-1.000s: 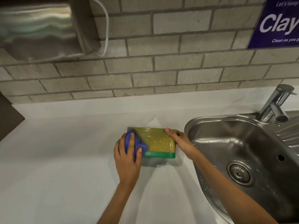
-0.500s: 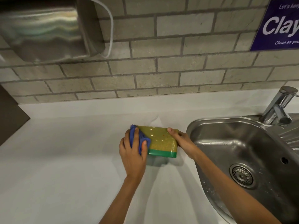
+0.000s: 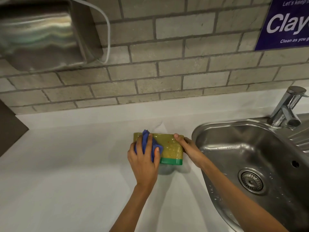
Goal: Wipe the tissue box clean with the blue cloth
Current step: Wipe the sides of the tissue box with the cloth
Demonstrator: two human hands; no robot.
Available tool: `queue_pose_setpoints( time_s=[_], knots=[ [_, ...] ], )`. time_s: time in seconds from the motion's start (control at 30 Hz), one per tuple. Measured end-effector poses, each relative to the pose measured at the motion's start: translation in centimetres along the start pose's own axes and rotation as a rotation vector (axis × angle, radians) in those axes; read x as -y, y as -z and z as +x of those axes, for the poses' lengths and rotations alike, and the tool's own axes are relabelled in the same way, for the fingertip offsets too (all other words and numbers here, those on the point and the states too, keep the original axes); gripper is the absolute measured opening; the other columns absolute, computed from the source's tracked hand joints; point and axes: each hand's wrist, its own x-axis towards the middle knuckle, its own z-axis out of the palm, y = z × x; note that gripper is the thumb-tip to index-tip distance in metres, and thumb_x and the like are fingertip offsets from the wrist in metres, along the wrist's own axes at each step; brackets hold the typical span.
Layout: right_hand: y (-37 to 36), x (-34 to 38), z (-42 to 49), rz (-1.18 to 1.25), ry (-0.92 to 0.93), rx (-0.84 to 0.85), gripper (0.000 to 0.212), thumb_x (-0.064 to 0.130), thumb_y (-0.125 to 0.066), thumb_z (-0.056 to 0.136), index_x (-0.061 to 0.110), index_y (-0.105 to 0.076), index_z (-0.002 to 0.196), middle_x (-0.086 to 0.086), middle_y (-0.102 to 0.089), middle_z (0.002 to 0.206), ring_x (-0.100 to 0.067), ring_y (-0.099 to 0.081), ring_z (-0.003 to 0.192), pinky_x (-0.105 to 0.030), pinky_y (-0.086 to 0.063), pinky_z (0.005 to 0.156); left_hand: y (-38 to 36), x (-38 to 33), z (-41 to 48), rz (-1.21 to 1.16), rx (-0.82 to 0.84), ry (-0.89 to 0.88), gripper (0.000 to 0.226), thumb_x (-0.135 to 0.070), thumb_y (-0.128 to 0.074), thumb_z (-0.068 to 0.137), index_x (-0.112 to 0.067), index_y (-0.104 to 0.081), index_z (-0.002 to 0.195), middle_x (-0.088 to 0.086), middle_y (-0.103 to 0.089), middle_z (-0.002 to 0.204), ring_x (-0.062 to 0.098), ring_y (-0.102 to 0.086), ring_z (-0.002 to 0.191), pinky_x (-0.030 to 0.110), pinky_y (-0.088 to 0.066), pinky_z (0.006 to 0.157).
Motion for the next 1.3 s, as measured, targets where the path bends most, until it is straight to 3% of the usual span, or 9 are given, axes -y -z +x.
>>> queue_pose_setpoints(
  time_s=[0.1, 0.27, 0.47, 0.57, 0.77, 0.87, 0.97, 1.13, 1.3],
  knots=[
    [0.0, 0.0, 0.1, 0.023, 0.014, 0.012, 0.090, 0.071, -0.060, 0.055, 0.010, -0.056, 0.120, -0.012, -0.066, 0.117, -0.023, -0.062, 0.109, -0.041, -0.044, 0.104, -0.6, -2.1, -0.2, 0.028, 0.086, -0.075, 0.058, -0.045, -0.023, 0.096, -0.013, -0.061, 0.125, 0.014, -0.062, 0.125, 0.030, -0.051, 0.109, 0.045, -0.051, 0.088],
    [0.1, 0.1, 0.1, 0.047, 0.027, -0.014, 0.078, 0.063, -0.063, 0.058, 0.003, -0.063, 0.109, -0.015, -0.070, 0.106, -0.025, -0.066, 0.101, -0.043, -0.047, 0.101, -1.1, -1.1, -2.6, 0.062, 0.052, -0.309, 0.049, -0.044, -0.028, 0.096, -0.017, -0.054, 0.128, 0.014, -0.066, 0.119, 0.026, -0.045, 0.111, 0.046, -0.052, 0.090],
    [0.0, -0.1, 0.2, 0.036, 0.005, -0.019, 0.062, 0.056, -0.063, 0.069, 0.006, -0.064, 0.106, -0.016, -0.068, 0.110, -0.026, -0.065, 0.103, -0.040, -0.048, 0.100, -0.4, -0.1, 0.0, 0.089, -0.026, -0.060, 0.046, -0.031, -0.041, 0.091, -0.005, -0.062, 0.122, 0.020, -0.063, 0.121, 0.034, -0.055, 0.101, 0.045, -0.051, 0.084],
    [-0.1, 0.0, 0.4, 0.036, 0.002, -0.027, 0.058, 0.059, -0.064, 0.067, 0.010, -0.066, 0.099, -0.016, -0.070, 0.106, -0.026, -0.067, 0.100, -0.039, -0.050, 0.097, -1.1, -2.9, -0.3, 0.041, 0.028, -0.101, 0.053, -0.042, -0.035, 0.093, -0.008, -0.061, 0.123, 0.018, -0.063, 0.122, 0.032, -0.049, 0.107, 0.048, -0.051, 0.087],
    [0.1, 0.1, 0.4, -0.009, 0.016, -0.026, 0.089, 0.073, -0.064, 0.046, 0.002, -0.066, 0.101, -0.015, -0.070, 0.097, -0.024, -0.066, 0.092, -0.041, -0.051, 0.097, -1.0, -0.6, -3.0, 0.057, 0.018, -0.345, 0.048, -0.046, -0.038, 0.092, -0.015, -0.050, 0.127, 0.015, -0.066, 0.119, 0.026, -0.044, 0.110, 0.043, -0.052, 0.088],
    [0.1, -0.1, 0.6, -0.006, 0.009, -0.026, 0.076, 0.072, -0.066, 0.052, 0.010, -0.067, 0.096, -0.014, -0.072, 0.098, -0.026, -0.068, 0.095, -0.037, -0.053, 0.092, -1.0, -1.6, -2.1, 0.019, 0.000, -0.169, 0.051, -0.043, -0.038, 0.092, -0.008, -0.062, 0.122, 0.017, -0.064, 0.120, 0.026, -0.043, 0.108, 0.044, -0.050, 0.087],
    [0.1, -0.3, 0.9, -0.018, -0.001, -0.037, 0.054, 0.062, -0.064, 0.067, 0.013, -0.066, 0.088, -0.003, -0.069, 0.084, -0.020, -0.066, 0.087, -0.032, -0.053, 0.087, -2.1, -3.7, -2.4, 0.059, 0.006, -0.208, 0.050, -0.040, -0.048, 0.085, -0.010, -0.059, 0.124, 0.016, -0.064, 0.121, 0.027, -0.043, 0.109, 0.046, -0.050, 0.090],
    [0.1, 0.3, 0.4, -0.048, -0.021, -0.030, 0.078, 0.069, -0.065, 0.054, 0.005, -0.065, 0.099, -0.005, -0.067, 0.087, -0.020, -0.062, 0.088, -0.038, -0.049, 0.094, -2.1, -1.5, -3.9, 0.120, 0.008, -0.434, 0.051, -0.045, -0.049, 0.085, -0.017, -0.045, 0.127, 0.014, -0.066, 0.120, 0.028, -0.044, 0.113, 0.048, -0.049, 0.093],
    [0.2, 0.4, 0.3, -0.055, -0.017, -0.024, 0.084, 0.068, -0.064, 0.051, 0.008, -0.064, 0.110, -0.014, -0.069, 0.109, -0.025, -0.064, 0.100, -0.039, -0.049, 0.099, -0.3, 2.6, -3.1, -0.017, -0.009, -0.182, 0.050, -0.045, -0.036, 0.094, -0.013, -0.049, 0.130, 0.015, -0.055, 0.130, 0.033, -0.046, 0.111, 0.043, -0.043, 0.094]
  ],
)
